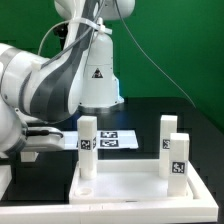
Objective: Assemble desk
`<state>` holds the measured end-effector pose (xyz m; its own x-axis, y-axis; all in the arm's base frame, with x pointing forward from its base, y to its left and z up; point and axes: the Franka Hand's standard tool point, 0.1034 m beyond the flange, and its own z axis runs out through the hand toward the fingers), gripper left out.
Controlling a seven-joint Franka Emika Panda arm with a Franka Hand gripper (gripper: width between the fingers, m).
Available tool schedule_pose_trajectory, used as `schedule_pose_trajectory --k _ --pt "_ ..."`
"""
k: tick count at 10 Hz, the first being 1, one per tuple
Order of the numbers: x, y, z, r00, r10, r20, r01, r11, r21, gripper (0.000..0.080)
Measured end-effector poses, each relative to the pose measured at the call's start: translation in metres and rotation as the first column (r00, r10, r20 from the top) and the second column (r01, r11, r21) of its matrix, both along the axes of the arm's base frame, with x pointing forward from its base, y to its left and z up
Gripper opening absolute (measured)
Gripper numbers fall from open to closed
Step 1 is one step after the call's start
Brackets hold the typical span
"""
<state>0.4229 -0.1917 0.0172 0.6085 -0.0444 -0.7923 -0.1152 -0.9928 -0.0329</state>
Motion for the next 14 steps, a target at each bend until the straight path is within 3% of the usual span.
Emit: schedule_pose_trajectory --k 1,7,10,11,13,14 --pt "0.0 0.0 0.0 1.0 0.0 0.0 0.0 1.0 0.0 0.028" --pt "0.0 0.001 0.003 1.0 -0.005 -0.007 0.005 1.0 -0.001 0.0284" --pt "0.035 0.013 0.074 0.999 -0.024 0.044 0.023 1.0 0.016 0.0284" --pt "0.038 0.01 0.084 0.998 -0.015 0.068 0.015 1.0 0.009 0.0285" --pt "0.037 0.008 0.077 0.997 -0.014 0.076 0.014 1.0 0.005 0.0285" --pt "0.056 0.008 0.077 0.982 0.0 0.187 0.008 0.999 -0.039 0.0285"
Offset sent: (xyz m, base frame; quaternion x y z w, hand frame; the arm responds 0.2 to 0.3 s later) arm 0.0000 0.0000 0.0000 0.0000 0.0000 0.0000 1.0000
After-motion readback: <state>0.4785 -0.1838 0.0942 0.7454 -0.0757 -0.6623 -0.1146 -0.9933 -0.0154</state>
